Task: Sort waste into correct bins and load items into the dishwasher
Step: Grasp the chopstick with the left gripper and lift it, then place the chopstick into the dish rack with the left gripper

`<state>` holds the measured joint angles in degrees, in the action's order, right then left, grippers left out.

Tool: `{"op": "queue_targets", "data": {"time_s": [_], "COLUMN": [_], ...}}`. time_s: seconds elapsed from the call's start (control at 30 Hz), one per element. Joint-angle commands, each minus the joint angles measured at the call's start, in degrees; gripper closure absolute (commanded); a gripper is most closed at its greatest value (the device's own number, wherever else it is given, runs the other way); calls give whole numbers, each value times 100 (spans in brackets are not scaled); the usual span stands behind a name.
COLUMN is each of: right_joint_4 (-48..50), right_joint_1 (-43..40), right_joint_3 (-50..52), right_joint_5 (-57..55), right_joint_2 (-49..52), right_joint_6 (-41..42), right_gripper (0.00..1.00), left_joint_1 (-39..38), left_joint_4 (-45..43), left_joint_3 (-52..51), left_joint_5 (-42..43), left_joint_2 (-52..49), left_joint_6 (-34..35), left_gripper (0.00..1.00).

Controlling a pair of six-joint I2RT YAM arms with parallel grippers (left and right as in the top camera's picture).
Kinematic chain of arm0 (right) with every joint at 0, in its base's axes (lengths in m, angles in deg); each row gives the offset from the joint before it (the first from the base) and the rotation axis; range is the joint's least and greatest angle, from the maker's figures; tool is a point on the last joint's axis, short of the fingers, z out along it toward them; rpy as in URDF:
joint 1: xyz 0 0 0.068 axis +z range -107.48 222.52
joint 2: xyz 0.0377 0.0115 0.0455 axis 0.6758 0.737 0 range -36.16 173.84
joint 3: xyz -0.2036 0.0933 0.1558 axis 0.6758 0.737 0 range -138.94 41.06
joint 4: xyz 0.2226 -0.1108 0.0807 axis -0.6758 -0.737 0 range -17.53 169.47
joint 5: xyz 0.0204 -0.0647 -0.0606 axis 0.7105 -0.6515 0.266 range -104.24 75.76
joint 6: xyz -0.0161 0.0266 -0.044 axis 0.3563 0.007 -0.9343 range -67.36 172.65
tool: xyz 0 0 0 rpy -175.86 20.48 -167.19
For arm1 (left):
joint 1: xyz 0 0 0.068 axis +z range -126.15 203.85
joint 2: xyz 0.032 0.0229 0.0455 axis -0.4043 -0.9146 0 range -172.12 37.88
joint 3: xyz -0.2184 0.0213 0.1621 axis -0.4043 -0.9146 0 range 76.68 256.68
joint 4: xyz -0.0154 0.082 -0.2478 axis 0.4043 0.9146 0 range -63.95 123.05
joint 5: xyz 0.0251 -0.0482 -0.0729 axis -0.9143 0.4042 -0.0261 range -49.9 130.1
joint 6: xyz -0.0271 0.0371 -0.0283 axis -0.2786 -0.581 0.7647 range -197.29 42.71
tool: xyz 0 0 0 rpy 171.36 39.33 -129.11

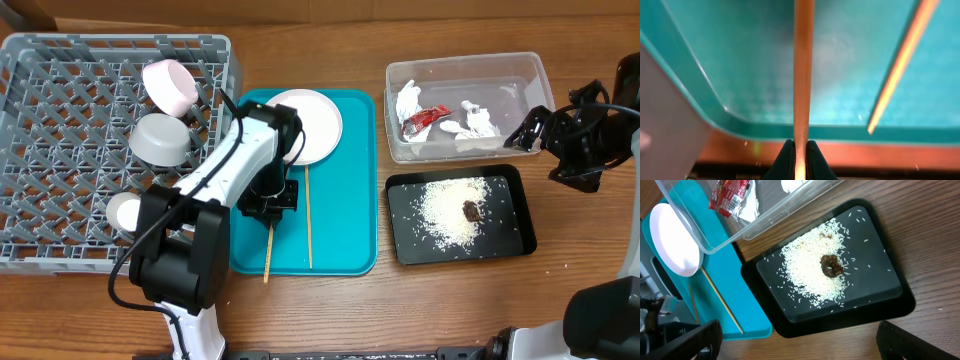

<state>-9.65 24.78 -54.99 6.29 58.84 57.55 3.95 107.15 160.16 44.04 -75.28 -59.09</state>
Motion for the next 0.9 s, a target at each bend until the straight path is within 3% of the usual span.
{"op": "queue_targets", "data": {"time_s": [0.0, 0.2, 0.4, 0.6, 0.87], "right_joint_4": [22, 22, 22, 26, 26], "right_joint_1": [4, 4, 4, 4, 4], "right_joint_3": [-107, -105, -105, -105, -105], "right_joint_5": [-39, -37, -37, -37, -37], "right_joint_2": [-50, -50, -50, -50, -50], "right_joint_6": [-7, -7, -7, -4, -4], "right_gripper": [0, 0, 0, 0, 0], "left_joint_1": [-26, 87, 564, 1530, 2072], "left_joint_4": [219, 236, 356, -229, -901], "left_joint_3": [376, 896, 1609, 1956, 1937], "left_joint_5": [188, 24, -706, -1097, -1091], "left_joint_2": [28, 186, 544, 772, 540], "left_joint_6": [-166, -144, -221, -1272, -1657], "left_gripper": [96, 96, 96, 96, 96]}}
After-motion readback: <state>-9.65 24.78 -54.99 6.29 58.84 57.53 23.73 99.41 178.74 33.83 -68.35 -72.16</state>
